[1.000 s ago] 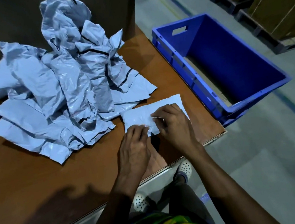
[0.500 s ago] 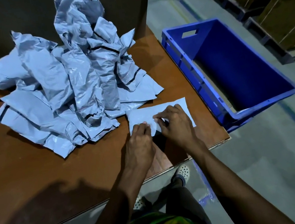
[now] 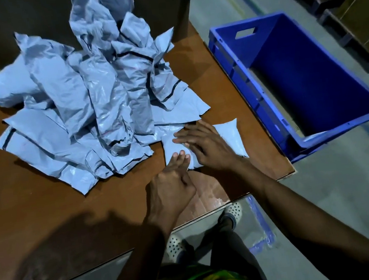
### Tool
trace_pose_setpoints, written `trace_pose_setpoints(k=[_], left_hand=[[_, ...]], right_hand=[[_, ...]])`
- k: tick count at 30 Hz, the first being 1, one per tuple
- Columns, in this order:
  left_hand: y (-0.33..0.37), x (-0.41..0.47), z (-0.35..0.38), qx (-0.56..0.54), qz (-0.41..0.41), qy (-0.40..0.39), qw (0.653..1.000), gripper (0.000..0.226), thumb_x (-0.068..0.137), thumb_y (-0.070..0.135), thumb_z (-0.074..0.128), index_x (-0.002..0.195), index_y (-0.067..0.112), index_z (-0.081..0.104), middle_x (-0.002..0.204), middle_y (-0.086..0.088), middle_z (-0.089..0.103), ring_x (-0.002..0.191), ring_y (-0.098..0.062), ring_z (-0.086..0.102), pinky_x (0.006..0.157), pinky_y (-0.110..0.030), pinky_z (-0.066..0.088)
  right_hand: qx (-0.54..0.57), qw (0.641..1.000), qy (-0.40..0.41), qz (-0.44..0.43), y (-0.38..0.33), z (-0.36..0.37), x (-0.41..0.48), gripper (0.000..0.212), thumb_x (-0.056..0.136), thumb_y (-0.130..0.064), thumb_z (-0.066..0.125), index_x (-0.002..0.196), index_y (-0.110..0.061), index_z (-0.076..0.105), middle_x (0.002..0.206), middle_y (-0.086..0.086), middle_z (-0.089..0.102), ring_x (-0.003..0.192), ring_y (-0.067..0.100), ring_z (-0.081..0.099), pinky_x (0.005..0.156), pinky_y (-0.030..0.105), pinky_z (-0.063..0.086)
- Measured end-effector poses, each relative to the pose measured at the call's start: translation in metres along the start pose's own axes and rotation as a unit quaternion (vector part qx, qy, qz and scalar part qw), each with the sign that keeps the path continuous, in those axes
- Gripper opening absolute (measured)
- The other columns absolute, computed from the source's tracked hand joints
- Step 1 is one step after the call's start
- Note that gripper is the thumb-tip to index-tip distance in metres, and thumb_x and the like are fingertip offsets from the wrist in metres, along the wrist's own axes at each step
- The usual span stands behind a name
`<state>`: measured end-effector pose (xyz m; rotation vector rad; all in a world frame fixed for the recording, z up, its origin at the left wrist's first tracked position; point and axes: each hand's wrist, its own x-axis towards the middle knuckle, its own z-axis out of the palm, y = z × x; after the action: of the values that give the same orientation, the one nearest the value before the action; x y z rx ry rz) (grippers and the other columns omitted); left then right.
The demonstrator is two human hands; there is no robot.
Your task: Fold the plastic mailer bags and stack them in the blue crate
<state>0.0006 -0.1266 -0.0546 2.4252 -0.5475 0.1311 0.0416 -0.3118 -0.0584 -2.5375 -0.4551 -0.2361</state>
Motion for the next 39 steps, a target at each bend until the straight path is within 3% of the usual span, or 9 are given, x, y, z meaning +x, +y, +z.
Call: trace_pose_setpoints(k=[4, 6, 8, 10, 12, 16, 31, 35, 39], left_hand=[[0.018, 0.021, -0.024, 0.052, -0.079, -0.080, 0.992, 0.045, 0.085, 0.026, 0.055, 0.125, 0.032, 0.076, 0.134, 0.002, 0.069, 0.114, -0.023, 0.070, 0.091, -0.031, 0.056], [0.027, 0.031, -0.032, 0.056, -0.063, -0.037, 0.996, 0.036, 0.084, 0.022, 0.057, 0.108, 0.022, 0.083, 0.109, -0.008, 0.078, 0.093, -0.033, 0.074, 0.078, -0.034, 0.057], [0.025, 0.040, -0.026, 0.062, 0.001, 0.050, 0.997, 0.035, 0.079, 0.013, 0.054, 0.099, 0.009, 0.082, 0.094, -0.016, 0.077, 0.080, -0.037, 0.073, 0.065, -0.037, 0.059], [0.016, 0.048, -0.009, 0.044, 0.062, 0.078, 0.994, 0.041, 0.089, 0.009, 0.049, 0.121, 0.001, 0.074, 0.121, -0.021, 0.071, 0.112, -0.037, 0.070, 0.089, -0.043, 0.060], [0.010, 0.053, 0.010, 0.026, 0.090, 0.009, 0.996, 0.051, 0.104, 0.019, 0.041, 0.152, 0.002, 0.047, 0.160, -0.017, 0.043, 0.153, -0.031, 0.034, 0.122, -0.050, 0.033], [0.003, 0.049, 0.029, 0.129, 0.106, -0.043, 0.985, 0.063, 0.110, 0.033, 0.028, 0.166, 0.010, 0.010, 0.174, -0.011, 0.001, 0.161, -0.028, -0.003, 0.128, -0.056, 0.009], [0.003, 0.056, 0.039, 0.183, 0.073, -0.054, 0.979, 0.057, 0.110, 0.038, 0.023, 0.165, 0.025, 0.020, 0.173, -0.010, 0.010, 0.160, -0.032, 0.005, 0.122, -0.066, 0.014], [0.014, 0.051, 0.033, 0.185, -0.006, -0.053, 0.981, 0.054, 0.108, 0.046, 0.029, 0.161, 0.039, 0.032, 0.169, -0.014, 0.025, 0.148, -0.034, 0.033, 0.110, -0.073, 0.025], [0.021, 0.030, 0.022, 0.133, -0.059, 0.000, 0.989, 0.052, 0.108, 0.049, 0.036, 0.158, 0.038, 0.036, 0.158, -0.018, 0.031, 0.135, -0.040, 0.036, 0.101, -0.064, 0.036]], right_hand=[[0.191, 0.977, -0.020, 0.095, -0.006, -0.021, 0.005, 0.026, 0.103, -0.017, 0.063, 0.124, -0.020, 0.077, 0.136, -0.004, 0.070, 0.137, 0.013, 0.055, 0.122, 0.040, 0.030], [0.310, 0.934, 0.056, 0.170, -0.016, -0.032, -0.002, 0.024, 0.102, -0.009, 0.063, 0.122, -0.015, 0.076, 0.131, 0.001, 0.072, 0.131, 0.013, 0.061, 0.118, 0.045, 0.040], [0.243, 0.937, 0.153, 0.196, -0.017, -0.035, -0.016, 0.025, 0.102, -0.010, 0.062, 0.121, -0.017, 0.076, 0.130, 0.000, 0.073, 0.131, 0.013, 0.061, 0.119, 0.051, 0.039], [0.067, 0.965, 0.180, 0.180, -0.008, -0.032, -0.033, 0.028, 0.104, -0.021, 0.061, 0.129, -0.021, 0.073, 0.142, -0.002, 0.066, 0.142, 0.015, 0.051, 0.124, 0.048, 0.029], [-0.034, 0.975, 0.133, 0.173, 0.001, -0.028, -0.046, 0.039, 0.108, -0.034, 0.054, 0.145, -0.025, 0.060, 0.160, -0.002, 0.047, 0.155, 0.016, 0.030, 0.128, 0.042, 0.017], [-0.119, 0.974, 0.057, 0.185, 0.001, -0.020, -0.058, 0.051, 0.113, -0.045, 0.030, 0.162, -0.031, 0.033, 0.173, -0.004, 0.019, 0.161, 0.014, 0.001, 0.130, 0.045, 0.004], [-0.136, 0.964, 0.054, 0.221, 0.011, -0.006, -0.048, 0.056, 0.111, -0.046, 0.024, 0.163, -0.027, 0.033, 0.173, 0.003, 0.021, 0.162, 0.030, 0.000, 0.126, 0.058, 0.013], [-0.071, 0.974, 0.039, 0.214, 0.014, -0.020, -0.052, 0.058, 0.110, -0.053, 0.032, 0.163, -0.032, 0.030, 0.175, -0.004, 0.008, 0.161, 0.018, -0.008, 0.128, 0.055, 0.003], [-0.001, 0.942, 0.139, 0.306, -0.006, -0.025, -0.077, 0.056, 0.105, -0.058, 0.052, 0.155, -0.037, 0.040, 0.165, -0.001, 0.022, 0.154, 0.021, 0.017, 0.124, 0.053, 0.021]])
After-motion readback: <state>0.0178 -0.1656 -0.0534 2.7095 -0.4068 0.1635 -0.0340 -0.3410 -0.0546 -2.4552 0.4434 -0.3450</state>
